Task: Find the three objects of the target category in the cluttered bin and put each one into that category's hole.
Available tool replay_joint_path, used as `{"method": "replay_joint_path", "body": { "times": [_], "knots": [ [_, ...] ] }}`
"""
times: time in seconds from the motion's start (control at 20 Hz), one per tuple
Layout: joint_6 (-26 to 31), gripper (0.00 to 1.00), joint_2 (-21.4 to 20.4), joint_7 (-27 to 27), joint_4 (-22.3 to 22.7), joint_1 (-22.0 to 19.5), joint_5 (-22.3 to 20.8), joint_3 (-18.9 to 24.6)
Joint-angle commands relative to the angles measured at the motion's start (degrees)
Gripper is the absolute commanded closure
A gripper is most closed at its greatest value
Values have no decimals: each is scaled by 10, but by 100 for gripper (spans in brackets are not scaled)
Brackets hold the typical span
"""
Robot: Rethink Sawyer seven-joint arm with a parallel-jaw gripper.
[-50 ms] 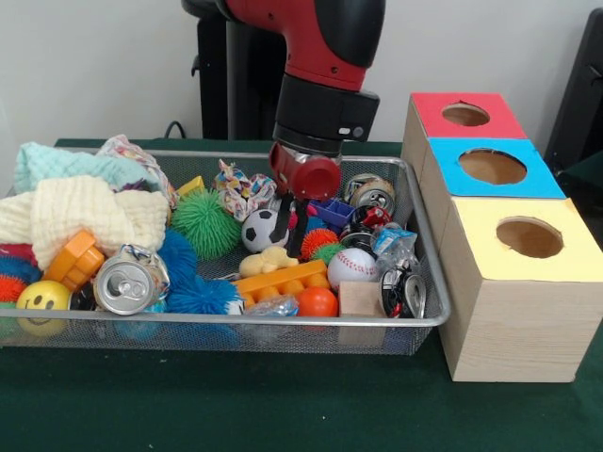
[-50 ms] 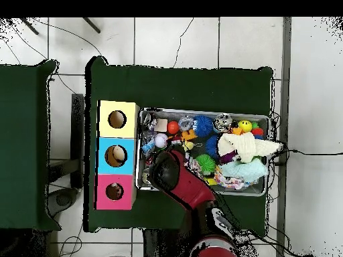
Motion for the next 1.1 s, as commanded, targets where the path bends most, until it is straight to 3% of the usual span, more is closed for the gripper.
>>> {"method": "replay_joint_path", "body": {
  "times": [0.05,0.6,1.1],
  "knots": [
    [4,0,40,131,9,-26,17,53],
    [-21,0,69,117,-4,-61,-15,66],
    [-17,0,73,105,-11,-56,-5,64]
  ]
}}
